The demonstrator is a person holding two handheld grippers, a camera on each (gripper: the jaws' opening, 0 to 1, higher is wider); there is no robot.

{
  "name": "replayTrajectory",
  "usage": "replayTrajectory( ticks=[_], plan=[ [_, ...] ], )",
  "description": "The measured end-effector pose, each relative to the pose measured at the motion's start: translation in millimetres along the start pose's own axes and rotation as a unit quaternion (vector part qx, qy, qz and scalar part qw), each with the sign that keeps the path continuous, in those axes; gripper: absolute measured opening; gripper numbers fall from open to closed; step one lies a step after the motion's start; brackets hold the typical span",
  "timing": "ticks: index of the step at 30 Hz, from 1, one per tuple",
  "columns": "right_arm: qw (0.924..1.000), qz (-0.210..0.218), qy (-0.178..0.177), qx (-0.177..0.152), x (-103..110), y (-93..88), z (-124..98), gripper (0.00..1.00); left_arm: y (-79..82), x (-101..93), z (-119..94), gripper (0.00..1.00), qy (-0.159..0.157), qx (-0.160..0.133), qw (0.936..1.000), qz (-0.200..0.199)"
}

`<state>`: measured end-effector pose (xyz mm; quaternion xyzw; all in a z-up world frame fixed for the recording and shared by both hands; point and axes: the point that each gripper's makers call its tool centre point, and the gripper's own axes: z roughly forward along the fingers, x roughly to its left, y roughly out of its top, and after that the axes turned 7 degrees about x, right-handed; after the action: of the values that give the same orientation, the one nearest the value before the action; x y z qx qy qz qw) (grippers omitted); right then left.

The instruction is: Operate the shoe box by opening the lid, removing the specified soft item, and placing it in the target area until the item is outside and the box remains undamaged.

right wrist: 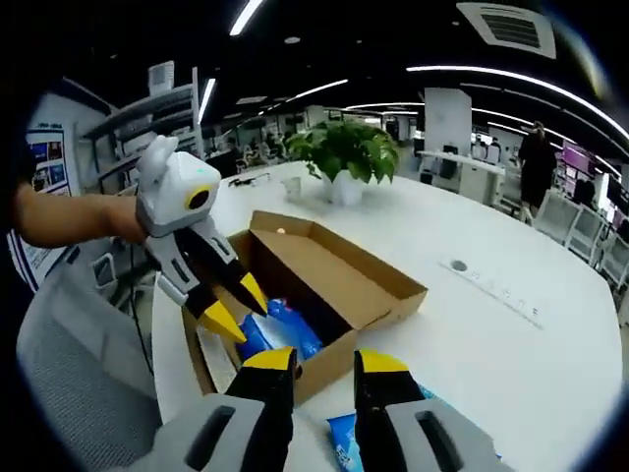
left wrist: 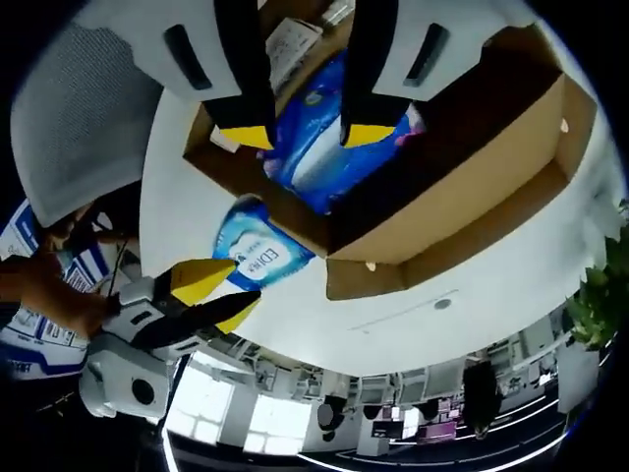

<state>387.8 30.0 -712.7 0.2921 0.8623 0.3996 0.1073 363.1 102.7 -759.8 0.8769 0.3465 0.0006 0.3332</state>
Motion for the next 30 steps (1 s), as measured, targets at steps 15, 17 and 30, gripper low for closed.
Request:
replayTrajectory(
  ticks=[15,17,30],
  plan=[
    [0.9904,-0.117,0.024,0.071,29,3.3,59,0.16,-6.5,0.8,15,0.27,-0.016,0.028,0.9992,0.024],
    [0.9882,-0.127,0.026,0.082,30,0.7,65,0.15,-8.1,2.0,16,0.25,-0.015,0.030,0.9990,0.030],
    [0.9791,-0.157,0.023,0.127,31,-10.5,94,0.08,-16.4,5.4,21,0.09,-0.012,0.037,0.9978,0.053]
  ],
)
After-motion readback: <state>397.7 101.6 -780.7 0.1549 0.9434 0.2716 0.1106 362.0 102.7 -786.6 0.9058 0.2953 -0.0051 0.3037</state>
